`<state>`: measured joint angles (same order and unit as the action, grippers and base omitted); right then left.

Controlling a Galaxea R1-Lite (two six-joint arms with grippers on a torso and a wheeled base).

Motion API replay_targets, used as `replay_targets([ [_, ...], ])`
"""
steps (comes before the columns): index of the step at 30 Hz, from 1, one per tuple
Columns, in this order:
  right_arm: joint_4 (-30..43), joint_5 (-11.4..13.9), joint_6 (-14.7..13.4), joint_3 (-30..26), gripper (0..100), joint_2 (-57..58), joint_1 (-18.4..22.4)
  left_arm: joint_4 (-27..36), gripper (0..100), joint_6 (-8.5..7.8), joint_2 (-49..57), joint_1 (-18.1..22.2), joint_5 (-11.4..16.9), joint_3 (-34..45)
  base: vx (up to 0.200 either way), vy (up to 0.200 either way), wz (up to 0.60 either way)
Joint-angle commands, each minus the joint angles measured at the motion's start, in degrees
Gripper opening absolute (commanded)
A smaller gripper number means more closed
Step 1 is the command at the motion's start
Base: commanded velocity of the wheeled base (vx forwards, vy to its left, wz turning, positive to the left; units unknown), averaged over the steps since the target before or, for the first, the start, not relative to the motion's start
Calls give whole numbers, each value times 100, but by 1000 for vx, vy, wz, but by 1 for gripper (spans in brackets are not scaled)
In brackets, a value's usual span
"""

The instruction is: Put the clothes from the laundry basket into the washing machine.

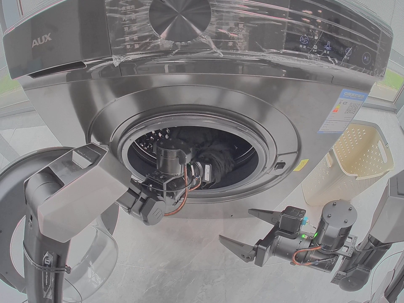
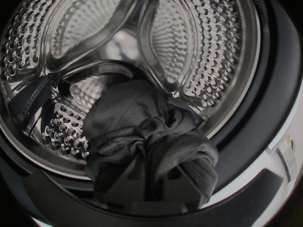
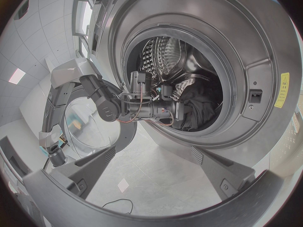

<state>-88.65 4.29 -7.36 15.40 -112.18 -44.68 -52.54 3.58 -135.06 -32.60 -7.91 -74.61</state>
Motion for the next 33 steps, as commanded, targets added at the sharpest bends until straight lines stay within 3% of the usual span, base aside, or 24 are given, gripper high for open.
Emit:
replay_targets([
  [1,-3,2,-2,-2,100,-6,-6,-90,0,248,-363,166,-387,-880,0,0,0],
  [5,-3,2,-2,-2,100,-15,-6,-72,0,415,-557,271,-545,-1522,0,0,0],
  [16,-3,2,-2,-2,100,-15,-15,-63,0,591,-1207,482,-914,-3060,0,0,0],
  [19,-3,10,-2,-2,100,-23,-15,-63,0,600,-1260,500,-923,-3095,0,0,0],
  [23,-3,10,-2,-2,100,-15,-15,-46,0,582,-1189,438,-923,-2559,0,0,0],
  [24,-3,10,-2,-2,100,-15,-15,-37,100,573,-1137,430,-923,-2322,0,0,0],
  [29,-3,10,-2,-10,100,-15,-15,77,100,591,-600,359,-914,-1531,0,0,0],
  [33,-3,10,-2,-2,100,-15,-15,666,100,600,191,245,-747,-722,0,0,0],
])
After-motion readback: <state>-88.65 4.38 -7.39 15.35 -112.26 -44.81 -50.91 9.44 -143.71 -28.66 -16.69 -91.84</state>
